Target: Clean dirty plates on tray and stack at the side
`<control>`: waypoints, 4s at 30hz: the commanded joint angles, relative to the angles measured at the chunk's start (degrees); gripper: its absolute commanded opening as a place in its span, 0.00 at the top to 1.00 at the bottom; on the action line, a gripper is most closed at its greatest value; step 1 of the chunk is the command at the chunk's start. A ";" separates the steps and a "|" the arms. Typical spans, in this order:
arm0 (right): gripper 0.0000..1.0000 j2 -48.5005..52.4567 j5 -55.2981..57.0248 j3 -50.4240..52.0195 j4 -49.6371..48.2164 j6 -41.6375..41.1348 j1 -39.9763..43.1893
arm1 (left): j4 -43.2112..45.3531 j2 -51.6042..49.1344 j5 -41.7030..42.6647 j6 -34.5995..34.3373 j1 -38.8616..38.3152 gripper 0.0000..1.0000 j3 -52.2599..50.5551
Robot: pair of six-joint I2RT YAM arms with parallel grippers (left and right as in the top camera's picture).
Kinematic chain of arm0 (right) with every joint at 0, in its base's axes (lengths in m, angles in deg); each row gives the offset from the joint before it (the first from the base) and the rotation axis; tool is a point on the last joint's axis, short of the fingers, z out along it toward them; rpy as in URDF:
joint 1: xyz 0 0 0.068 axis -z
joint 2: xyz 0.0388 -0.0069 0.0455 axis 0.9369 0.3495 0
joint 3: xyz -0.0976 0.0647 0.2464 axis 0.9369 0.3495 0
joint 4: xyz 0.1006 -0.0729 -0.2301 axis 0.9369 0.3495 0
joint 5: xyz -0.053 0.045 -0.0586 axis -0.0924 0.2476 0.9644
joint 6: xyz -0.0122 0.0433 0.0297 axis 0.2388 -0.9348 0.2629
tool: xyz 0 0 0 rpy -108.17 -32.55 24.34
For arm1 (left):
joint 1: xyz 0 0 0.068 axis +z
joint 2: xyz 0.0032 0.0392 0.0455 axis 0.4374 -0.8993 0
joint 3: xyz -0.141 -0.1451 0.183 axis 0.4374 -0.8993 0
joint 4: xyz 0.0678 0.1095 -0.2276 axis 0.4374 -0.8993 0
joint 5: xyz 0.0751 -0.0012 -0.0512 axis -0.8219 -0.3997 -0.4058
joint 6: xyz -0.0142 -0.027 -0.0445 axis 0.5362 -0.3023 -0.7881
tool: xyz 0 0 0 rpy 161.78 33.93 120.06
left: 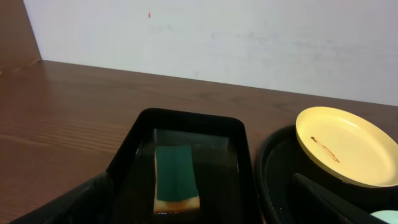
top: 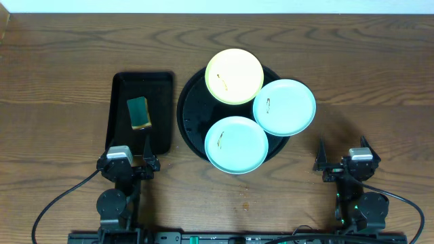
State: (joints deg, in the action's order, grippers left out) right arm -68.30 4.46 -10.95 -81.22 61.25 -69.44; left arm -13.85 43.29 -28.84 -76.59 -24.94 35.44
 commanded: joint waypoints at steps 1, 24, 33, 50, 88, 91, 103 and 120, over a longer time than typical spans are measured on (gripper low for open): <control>0.01 -0.04 0.59 0.07 0.28 -0.72 0.24 | -2.32 -0.02 -0.09 0.55 0.22 0.12 -0.90; 0.01 -0.04 0.59 0.07 0.28 -0.72 0.26 | -2.32 -0.02 -0.09 0.55 0.22 0.12 -0.90; 0.01 -0.04 0.59 0.07 0.28 -0.72 0.26 | -2.14 -0.02 -0.04 0.52 0.22 0.12 -0.90; 0.01 -0.04 0.59 0.07 0.28 -0.72 0.26 | -8.46 -6.27 9.77 -6.93 0.22 0.12 22.53; 0.01 3.19 -5.51 -10.14 11.26 -17.03 0.26 | -64.83 -63.93 13.35 -2.89 0.22 0.11 76.85; 0.01 11.13 -4.59 -20.76 16.83 -16.98 0.26 | -64.26 -64.30 13.35 -3.41 0.22 0.12 76.85; 0.01 64.46 -16.94 -75.93 68.04 -13.77 -1.03 | -64.28 -64.52 12.28 -3.41 0.22 0.12 76.85; 0.01 84.43 -6.58 -71.10 64.15 -31.98 -20.39 | -65.53 -64.52 12.31 -3.39 0.22 0.11 76.83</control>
State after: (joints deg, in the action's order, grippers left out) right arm 16.60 -13.55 -83.08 -15.04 36.73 -84.98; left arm -79.24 -21.25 -15.96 -79.67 -24.92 111.72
